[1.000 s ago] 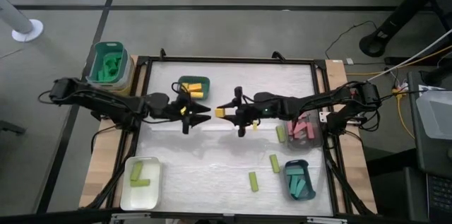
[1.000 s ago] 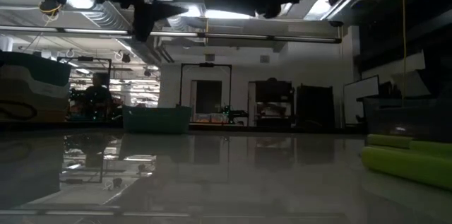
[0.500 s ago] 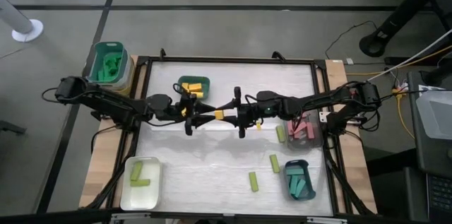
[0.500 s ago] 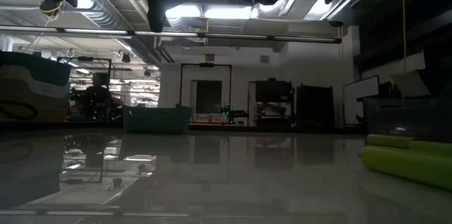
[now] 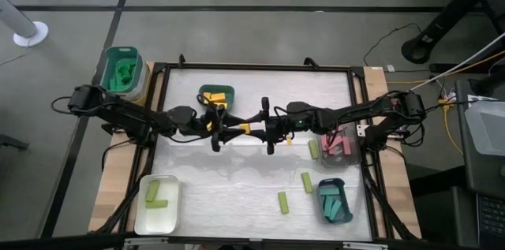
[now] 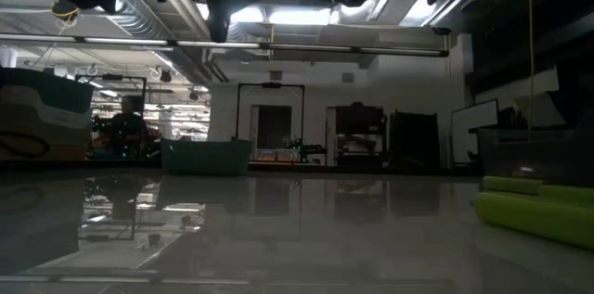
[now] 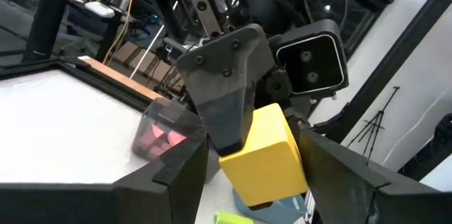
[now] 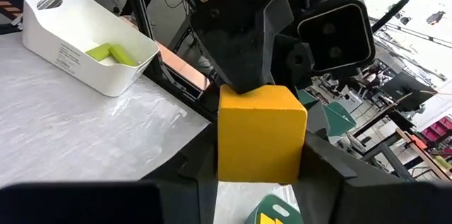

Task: Sort blocks
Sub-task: Put the yellow block into the green bin

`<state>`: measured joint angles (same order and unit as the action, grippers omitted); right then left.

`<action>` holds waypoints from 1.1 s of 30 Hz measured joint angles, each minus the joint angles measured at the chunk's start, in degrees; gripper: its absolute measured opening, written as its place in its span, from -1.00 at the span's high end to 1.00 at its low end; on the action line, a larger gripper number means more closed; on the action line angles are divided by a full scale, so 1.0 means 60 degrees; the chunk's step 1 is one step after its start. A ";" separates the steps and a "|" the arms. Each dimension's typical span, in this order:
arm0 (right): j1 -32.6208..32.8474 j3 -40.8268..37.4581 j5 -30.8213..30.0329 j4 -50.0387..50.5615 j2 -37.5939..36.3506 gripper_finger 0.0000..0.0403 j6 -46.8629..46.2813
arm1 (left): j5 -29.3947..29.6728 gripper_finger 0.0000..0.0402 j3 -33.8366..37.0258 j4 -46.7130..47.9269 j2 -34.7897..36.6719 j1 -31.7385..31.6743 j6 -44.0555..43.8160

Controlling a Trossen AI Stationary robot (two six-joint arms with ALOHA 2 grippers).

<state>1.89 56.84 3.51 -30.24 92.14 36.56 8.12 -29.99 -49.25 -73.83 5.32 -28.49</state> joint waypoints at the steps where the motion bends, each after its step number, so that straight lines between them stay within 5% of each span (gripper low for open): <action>1: 0.0000 -0.0001 0.0005 0.0004 0.0000 0.31 0.0008 | 0.0004 -0.04 -0.0039 0.0007 -0.0035 0.0000 0.0011; 11: 0.0003 -0.0011 0.0018 0.0015 -0.0040 0.28 0.0363 | -0.0075 0.33 -0.0187 0.0068 -0.0122 0.0000 0.0106; 17: 0.0004 -0.0011 -0.0065 0.0003 -0.0027 0.13 0.0174 | -0.0040 0.39 -0.0198 0.0148 -0.0126 -0.0004 0.0317; 29: 0.0100 0.0003 -0.1735 0.0293 -0.0107 -0.14 -0.0187 | -0.0137 0.41 -0.0248 0.0445 -0.0134 -0.0457 0.0551; 33: 0.0324 -0.0001 -0.3302 0.1064 -0.0494 -0.14 -0.0135 | -0.0166 0.41 -0.0271 0.0848 -0.0115 -0.0855 0.0547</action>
<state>3.83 56.84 -16.30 -23.85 89.17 35.74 7.12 -31.62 -44.15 -74.52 0.19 -25.21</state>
